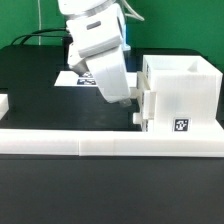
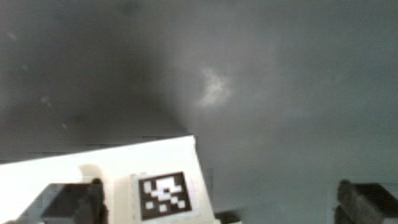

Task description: Assemble drawer

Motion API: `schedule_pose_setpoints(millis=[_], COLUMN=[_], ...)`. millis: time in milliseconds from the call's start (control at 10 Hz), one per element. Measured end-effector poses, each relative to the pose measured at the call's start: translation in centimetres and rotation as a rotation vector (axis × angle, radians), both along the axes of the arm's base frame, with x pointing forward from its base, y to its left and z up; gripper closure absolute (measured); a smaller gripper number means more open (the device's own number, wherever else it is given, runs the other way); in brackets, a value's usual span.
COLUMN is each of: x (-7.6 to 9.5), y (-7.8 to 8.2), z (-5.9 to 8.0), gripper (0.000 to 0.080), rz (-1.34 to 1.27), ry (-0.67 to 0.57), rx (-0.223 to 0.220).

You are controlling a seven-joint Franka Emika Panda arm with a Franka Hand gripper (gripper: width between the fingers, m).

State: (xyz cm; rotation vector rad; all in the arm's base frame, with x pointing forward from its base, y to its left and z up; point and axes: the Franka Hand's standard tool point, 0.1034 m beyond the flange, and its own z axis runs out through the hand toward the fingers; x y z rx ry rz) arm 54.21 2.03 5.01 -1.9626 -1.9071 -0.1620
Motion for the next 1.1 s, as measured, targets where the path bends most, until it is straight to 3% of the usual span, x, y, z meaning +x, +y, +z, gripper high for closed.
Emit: schedule_pose_setpoints(millis=[400,800,1000,1100], x=[0.2,-1.7,-1.3,-1.5], y=[0.7,-5.5,-6.2,-6.2], z=[0.1,0.0,0.2,0.0], gripper=[0.0150,0.0150,0.0150,0.0150], rz=[-0.042,0.041,0.001,0.002], ry=[0.021,0.025,-0.022,-0.011], rx=[-0.012,0.023,-0.021,-0.016])
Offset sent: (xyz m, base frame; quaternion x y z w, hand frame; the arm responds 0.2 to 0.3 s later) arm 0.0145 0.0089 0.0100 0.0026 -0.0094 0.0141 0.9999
